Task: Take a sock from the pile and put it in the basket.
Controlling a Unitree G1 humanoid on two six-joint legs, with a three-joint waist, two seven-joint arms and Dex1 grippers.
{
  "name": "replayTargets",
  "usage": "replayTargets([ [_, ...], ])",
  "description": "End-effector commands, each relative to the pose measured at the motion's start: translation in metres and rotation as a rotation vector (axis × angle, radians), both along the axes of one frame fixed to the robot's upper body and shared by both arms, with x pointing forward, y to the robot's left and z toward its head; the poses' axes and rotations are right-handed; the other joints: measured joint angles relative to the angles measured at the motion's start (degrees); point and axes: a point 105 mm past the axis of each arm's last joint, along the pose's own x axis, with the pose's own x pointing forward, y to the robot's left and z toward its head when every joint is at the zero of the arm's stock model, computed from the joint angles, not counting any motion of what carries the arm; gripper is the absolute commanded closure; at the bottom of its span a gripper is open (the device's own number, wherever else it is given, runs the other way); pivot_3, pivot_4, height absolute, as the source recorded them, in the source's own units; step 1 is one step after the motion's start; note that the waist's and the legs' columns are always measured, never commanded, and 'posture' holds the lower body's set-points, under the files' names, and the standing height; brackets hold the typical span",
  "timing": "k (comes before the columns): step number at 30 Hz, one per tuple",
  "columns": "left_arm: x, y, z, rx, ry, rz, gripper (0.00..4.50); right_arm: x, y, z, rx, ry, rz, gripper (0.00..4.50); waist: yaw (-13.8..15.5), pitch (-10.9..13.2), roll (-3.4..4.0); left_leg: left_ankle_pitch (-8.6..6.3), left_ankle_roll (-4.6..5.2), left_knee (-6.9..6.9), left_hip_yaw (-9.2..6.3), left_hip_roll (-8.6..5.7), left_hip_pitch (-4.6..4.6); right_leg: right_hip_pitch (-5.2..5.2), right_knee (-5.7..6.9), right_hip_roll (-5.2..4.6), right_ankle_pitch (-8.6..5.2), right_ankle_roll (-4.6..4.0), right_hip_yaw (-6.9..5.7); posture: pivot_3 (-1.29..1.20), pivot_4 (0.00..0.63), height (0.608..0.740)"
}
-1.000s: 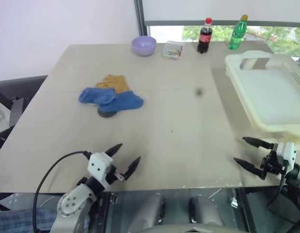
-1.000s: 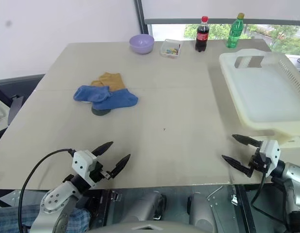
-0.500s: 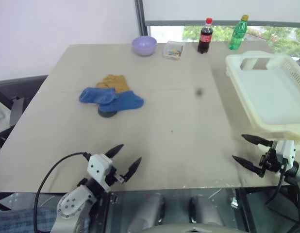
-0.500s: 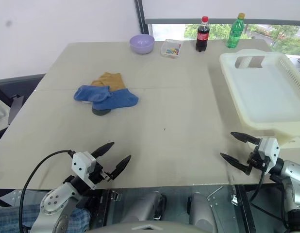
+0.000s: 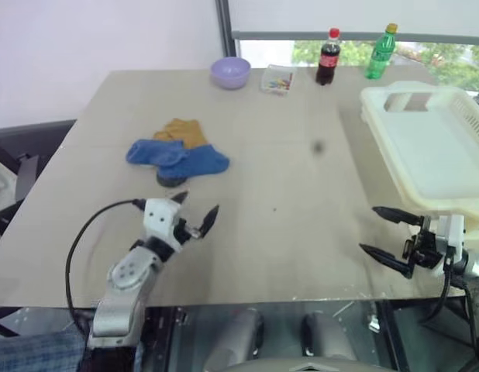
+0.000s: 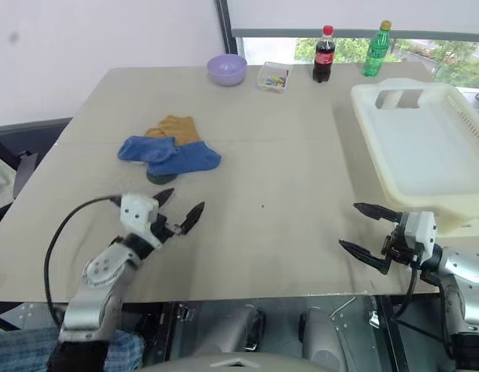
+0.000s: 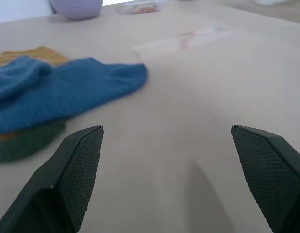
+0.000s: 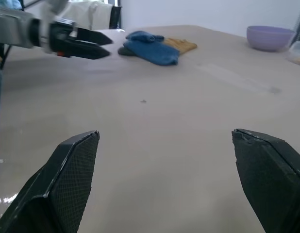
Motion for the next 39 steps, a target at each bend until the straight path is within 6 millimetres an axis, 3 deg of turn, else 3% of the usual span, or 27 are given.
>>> replayTargets([
  [1, 0.02, 0.013, 0.018, 0.041, -0.05, 0.078, 0.0, 0.0, 0.01, 0.015, -0.004, -0.034, 0.013, 0.01, -0.11, 0.0, 0.01, 0.09, -0.15, 0.0, 0.01, 0.0, 0.01, 0.0, 0.0, 0.0, 0.0, 0.0, 0.04, 0.0, 0.15, 0.74],
  [7, 0.047, 0.031, 0.026, 0.117, -0.066, 0.167, 0.0, 0.001, 0.024, 0.033, 0.027, -0.079, 0.008, 0.01, -0.15, 0.01, -0.02, 0.12, -0.19, -0.01, 0.03, 0.06, -0.05, -0.06, 0.01, 0.09, 0.01, -0.01, 0.11, 0.0, 0.15, 0.74],
  [16, 0.072, 0.058, 0.035, 0.177, -0.091, 0.301, 0.0, -0.001, 0.027, 0.034, 0.022, -0.064, -0.025, 0.01, 0.01, 0.06, -0.12, 0.14, -0.2, 0.06, 0.01, 0.06, -0.37, -0.35, 0.06, 0.1, 0.06, -0.08, 0.08, 0.0, 0.15, 0.74],
  [19, 0.083, 0.062, 0.039, 0.163, -0.098, 0.33, 0.85, -0.002, 0.028, 0.034, 0.029, -0.065, -0.032, 0.0, -0.06, 0.09, -0.2, 0.14, -0.2, 0.08, 0.02, 0.06, -0.37, -0.34, 0.07, 0.1, 0.07, -0.07, 0.08, 0.0, 0.15, 0.74],
  [25, 0.086, 0.069, 0.026, 0.159, -0.037, 0.349, 3.73, -0.003, 0.027, 0.033, 0.03, -0.066, -0.05, 0.0, -0.41, 0.11, -0.25, 0.15, -0.19, 0.09, 0.02, 0.06, -0.39, -0.39, 0.1, 0.12, 0.09, -0.06, 0.11, 0.0, 0.15, 0.74],
  [27, 0.085, 0.068, 0.022, 0.185, -0.03, 0.337, 4.42, -0.003, 0.027, 0.033, 0.032, -0.064, -0.054, 0.0, -0.5, 0.12, -0.26, 0.15, -0.2, 0.09, 0.02, 0.06, -0.39, -0.43, 0.15, 0.12, 0.09, -0.06, 0.11, 0.0, 0.15, 0.74],
  [35, 0.079, 0.067, 0.022, 0.248, -0.072, 0.317, 4.42, -0.004, 0.024, 0.027, 0.023, -0.055, -0.057, 0.0, -0.75, 0.12, -0.27, 0.15, -0.21, 0.15, 0.02, 0.06, -0.39, -0.42, 0.24, 0.11, 0.12, -0.1, 0.11, 0.0, 0.15, 0.74],
  [39, 0.076, 0.055, 0.032, 0.2, -0.127, 0.264, 4.42, -0.004, 0.021, 0.023, 0.019, -0.049, -0.055, 0.0, -0.98, 0.11, -0.27, 0.15, -0.21, 0.15, 0.02, 0.06, -0.39, -0.43, 0.26, 0.11, 0.12, -0.1, 0.11, 0.0, 0.15, 0.74],
])
